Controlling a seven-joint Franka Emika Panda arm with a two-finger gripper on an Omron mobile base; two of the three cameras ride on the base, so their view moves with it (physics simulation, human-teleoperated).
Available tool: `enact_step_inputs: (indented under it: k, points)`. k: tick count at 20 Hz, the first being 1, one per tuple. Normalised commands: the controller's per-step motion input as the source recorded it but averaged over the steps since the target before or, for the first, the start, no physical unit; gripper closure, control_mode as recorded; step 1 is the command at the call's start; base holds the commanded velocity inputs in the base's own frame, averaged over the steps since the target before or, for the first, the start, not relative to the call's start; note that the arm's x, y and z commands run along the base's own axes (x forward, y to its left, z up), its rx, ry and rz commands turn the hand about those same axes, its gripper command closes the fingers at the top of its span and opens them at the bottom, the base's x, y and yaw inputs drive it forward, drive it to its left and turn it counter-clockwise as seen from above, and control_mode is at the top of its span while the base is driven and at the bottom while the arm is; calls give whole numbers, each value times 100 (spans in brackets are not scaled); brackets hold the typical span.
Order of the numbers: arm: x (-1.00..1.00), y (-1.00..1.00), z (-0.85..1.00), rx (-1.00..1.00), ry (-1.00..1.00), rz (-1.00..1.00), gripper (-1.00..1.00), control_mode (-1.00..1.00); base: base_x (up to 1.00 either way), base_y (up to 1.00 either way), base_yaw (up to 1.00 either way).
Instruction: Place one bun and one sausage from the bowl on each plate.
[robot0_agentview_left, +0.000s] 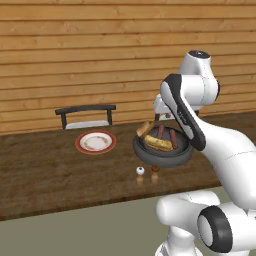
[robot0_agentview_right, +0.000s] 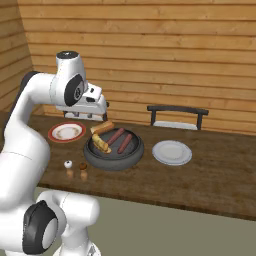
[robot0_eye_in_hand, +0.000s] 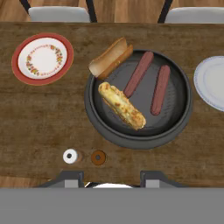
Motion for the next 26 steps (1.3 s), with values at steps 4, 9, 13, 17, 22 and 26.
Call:
enact_step_inputs:
  k: [4,9,13,17,22,26]
  points:
    - [8,0,-19,0,0,0,-100,-100,0,0,0]
    - [7,-25,-78,0,6,4,-100,-100,0,0,0]
    - [2,-6,-58,6,0,27,-100,-100,0,0,0]
    - [22,23,-37,0,2,38,-100,-100,0,0,0]
    - [29,12,-44,-1,1,29,-100,-100,0,0,0]
    - [40,-4,-42,-1,0,2,-100,-100,0,0,0]
